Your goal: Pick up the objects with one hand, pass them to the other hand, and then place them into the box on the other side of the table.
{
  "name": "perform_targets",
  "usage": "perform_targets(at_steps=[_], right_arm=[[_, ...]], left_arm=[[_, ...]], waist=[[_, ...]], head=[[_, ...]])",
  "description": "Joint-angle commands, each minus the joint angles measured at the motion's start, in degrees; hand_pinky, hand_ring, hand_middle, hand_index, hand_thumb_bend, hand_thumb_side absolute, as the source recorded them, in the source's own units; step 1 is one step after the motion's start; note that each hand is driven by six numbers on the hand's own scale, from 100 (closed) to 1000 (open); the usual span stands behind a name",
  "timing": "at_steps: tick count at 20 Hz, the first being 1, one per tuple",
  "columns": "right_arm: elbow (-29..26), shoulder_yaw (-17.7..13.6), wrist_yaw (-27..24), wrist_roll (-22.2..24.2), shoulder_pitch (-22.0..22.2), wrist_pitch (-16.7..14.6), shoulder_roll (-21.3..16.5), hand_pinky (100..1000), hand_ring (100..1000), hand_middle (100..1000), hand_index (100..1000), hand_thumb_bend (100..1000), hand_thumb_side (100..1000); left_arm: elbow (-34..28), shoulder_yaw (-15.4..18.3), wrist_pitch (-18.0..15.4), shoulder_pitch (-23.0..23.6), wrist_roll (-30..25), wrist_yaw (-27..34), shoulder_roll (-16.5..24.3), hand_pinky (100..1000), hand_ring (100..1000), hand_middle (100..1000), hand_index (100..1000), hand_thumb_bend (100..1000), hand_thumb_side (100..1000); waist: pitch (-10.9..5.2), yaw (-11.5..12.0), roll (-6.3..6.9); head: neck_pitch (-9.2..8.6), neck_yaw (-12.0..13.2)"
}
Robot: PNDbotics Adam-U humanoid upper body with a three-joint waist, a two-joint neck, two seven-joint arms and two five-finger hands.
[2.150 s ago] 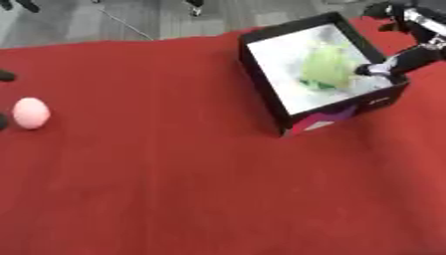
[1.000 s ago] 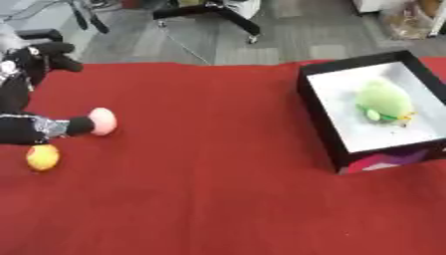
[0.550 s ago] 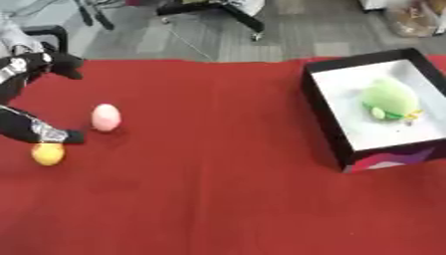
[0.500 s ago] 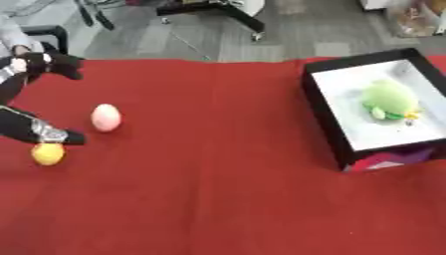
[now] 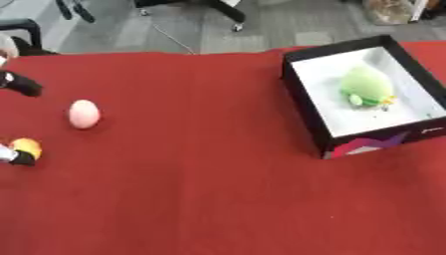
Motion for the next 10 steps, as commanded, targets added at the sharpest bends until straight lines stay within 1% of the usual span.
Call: perform_targets(at_steps=[1, 3, 6, 10], right_arm=[[-0.8, -0.9, 0.1, -0.1, -0.7, 0.0, -2.5, 907, 1000, 991, 908, 521, 198], [-0.9, -0.9, 0.0, -0.2, -0.8, 0.0, -2.5, 907, 1000, 990, 908, 521, 197], [-1.0, -0.9, -0.1, -0.3, -0.9, -0.1, -2.5, 907, 1000, 988, 906, 521, 197], [-1.1, -1.0, -0.2, -0.5, -0.9, 0.0, -2.4, 908, 1000, 988, 906, 520, 198]], left_arm=[[1.2, 1.8, 0.8, -0.4, 0.8, -3.6, 3.3, 1000, 842, 737, 798, 796, 197], [2.0, 1.9, 1.2, -0.5, 1.7, -5.6, 3.1, 1000, 844, 739, 800, 790, 205], [2.7, 1.8, 1.3, -0.6, 2.2, -6.8, 2.8, 1000, 846, 742, 811, 792, 209], [3.0, 1.7, 1.4, -1.0, 2.4, -7.7, 2.6, 998, 847, 746, 822, 795, 210]], waist=[[-0.99, 0.1, -0.84], [-0.93, 0.1, -0.89], [-0.82, 0.0, -0.95], [-0.7, 0.1, -0.99]], head=[[-0.87, 1.5], [-1.34, 2.6], [-2.14, 4.2], [-2.78, 5.2]])
